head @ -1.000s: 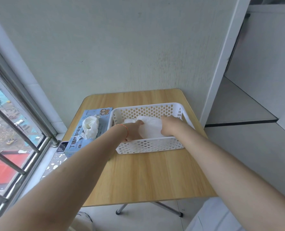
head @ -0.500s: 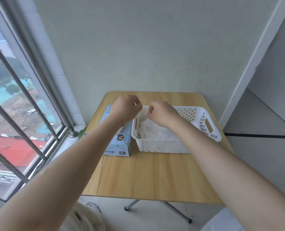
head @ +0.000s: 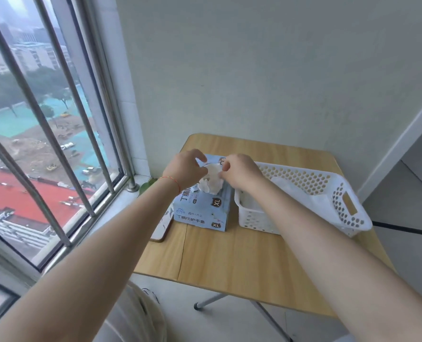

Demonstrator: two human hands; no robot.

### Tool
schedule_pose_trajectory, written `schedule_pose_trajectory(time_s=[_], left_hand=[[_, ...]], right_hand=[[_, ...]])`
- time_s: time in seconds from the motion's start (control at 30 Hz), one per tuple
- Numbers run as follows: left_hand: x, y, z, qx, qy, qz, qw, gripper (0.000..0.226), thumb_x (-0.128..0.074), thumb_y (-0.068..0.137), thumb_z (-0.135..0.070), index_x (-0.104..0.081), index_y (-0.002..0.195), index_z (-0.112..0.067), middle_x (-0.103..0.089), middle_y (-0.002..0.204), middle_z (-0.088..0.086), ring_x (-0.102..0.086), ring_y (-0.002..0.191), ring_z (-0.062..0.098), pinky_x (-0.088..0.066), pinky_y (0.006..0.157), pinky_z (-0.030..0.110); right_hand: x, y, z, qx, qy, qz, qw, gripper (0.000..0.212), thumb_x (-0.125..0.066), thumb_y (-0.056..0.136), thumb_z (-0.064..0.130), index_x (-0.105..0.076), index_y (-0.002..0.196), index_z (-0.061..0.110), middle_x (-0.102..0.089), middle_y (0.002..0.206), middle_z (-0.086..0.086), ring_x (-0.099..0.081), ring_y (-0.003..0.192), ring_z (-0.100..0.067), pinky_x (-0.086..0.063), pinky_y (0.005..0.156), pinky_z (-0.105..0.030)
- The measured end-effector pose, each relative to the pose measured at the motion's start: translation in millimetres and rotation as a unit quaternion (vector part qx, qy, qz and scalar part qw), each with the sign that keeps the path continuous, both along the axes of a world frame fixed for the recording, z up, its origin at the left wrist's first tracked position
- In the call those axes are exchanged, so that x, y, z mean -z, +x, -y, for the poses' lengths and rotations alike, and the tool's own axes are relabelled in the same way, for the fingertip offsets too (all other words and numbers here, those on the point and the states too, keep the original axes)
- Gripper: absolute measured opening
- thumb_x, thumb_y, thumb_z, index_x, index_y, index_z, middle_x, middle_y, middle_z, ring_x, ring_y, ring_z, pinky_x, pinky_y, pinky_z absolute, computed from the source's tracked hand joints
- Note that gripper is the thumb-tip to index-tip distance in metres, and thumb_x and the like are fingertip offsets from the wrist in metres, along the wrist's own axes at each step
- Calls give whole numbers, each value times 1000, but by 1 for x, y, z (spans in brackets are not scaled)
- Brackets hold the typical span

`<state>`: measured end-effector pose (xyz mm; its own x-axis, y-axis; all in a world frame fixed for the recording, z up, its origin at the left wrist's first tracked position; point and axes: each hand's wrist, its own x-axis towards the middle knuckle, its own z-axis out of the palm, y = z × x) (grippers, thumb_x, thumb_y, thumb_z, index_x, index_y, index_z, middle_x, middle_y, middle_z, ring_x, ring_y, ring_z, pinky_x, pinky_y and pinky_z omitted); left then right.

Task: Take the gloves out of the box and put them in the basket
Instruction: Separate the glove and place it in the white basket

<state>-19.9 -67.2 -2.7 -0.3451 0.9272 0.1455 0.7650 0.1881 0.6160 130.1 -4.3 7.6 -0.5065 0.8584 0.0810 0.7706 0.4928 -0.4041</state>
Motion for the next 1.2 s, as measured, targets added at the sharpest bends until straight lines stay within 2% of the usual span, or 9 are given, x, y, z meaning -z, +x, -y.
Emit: schedule_pose_trajectory(time_s=[0.2, 0.33, 0.57, 0.67, 0.8, 0.87, 0.93, 1.03, 1.2], left_hand=[[5, -3, 2, -9, 22, 19, 1000, 16, -66, 86, -21, -63, 102, -20, -58, 83, -9, -54, 58, 5, -37, 49, 20], [6, -2, 3, -22, 36, 18, 999, 7, -67, 86, -22, -62, 88, -18, -58, 73, -9, -52, 62, 3, -36, 52, 21], [-2, -1, 3, -47, 82, 52, 994, 8, -62, 89, -21, -66, 83, -22, -68, 84, 0, -61, 76, 17, -47, 65, 24], [-11, -1, 5, -52, 115, 65, 990, 18, -59, 88, -19, -68, 73, -26, -67, 74, -11, -62, 72, 14, -48, 64, 22], [-20, 2, 2, -67, 136, 88, 985, 14, -59, 87, -19, -69, 79, -23, -62, 72, -18, -59, 71, 10, -44, 61, 17], [-22, 2, 0, -72, 141, 93, 983, 13, -59, 87, -19, -70, 80, -22, -63, 72, -16, -58, 70, 10, -42, 59, 18], [-22, 2, -1, -73, 130, 92, 985, 14, -58, 87, -19, -71, 82, -20, -65, 74, -12, -59, 71, 11, -42, 58, 18], [-19, -1, 1, -68, 82, 66, 992, 15, -56, 88, -19, -71, 87, -19, -67, 82, -6, -58, 75, 13, -40, 56, 18], [-22, 0, 6, 12, 111, 131, 985, 21, -61, 89, -25, -71, 107, -27, -63, 105, -7, -58, 96, 8, -40, 73, 15]], right_hand=[[-12, -3, -1, -8, 38, -81, 996, 16, -54, 90, 16, -69, 86, 13, -68, 90, 1, -63, 84, -20, -52, 72, -32], [-19, -6, 1, -12, 52, -133, 990, 15, -55, 91, 19, -67, 86, 13, -68, 89, 1, -61, 84, -18, -52, 75, -32], [-11, 2, -1, 7, 21, -114, 993, 20, -56, 95, 31, -57, 88, 13, -59, 88, 2, -55, 80, -18, -40, 66, -29], [-13, 5, -4, 14, 21, -133, 991, 18, -50, 98, 24, -59, 92, 10, -59, 90, 1, -54, 83, -18, -38, 67, -27], [-23, 8, -1, -18, -45, -160, 986, 30, -53, 96, 40, -61, 98, 11, -64, 96, 1, -59, 87, -17, -41, 68, -27], [-24, 10, 3, -35, -86, -89, 992, 38, -64, 87, 48, -62, 102, 12, -61, 96, 3, -58, 89, -16, -45, 72, -30], [-21, 13, 3, -45, -103, -17, 994, 27, -69, 82, 34, -61, 80, 8, -57, 78, -5, -54, 74, -27, -44, 62, -32], [-19, 15, 4, -39, -103, -13, 994, 41, -61, 85, 22, -33, 57, 18, -28, 60, -1, -27, 58, -19, -21, 50, -29], [-34, 15, 3, -5, -52, -132, 990, 23, -49, 96, 26, -60, 85, 9, -56, 79, 1, -49, 70, -15, -36, 57, -26]])
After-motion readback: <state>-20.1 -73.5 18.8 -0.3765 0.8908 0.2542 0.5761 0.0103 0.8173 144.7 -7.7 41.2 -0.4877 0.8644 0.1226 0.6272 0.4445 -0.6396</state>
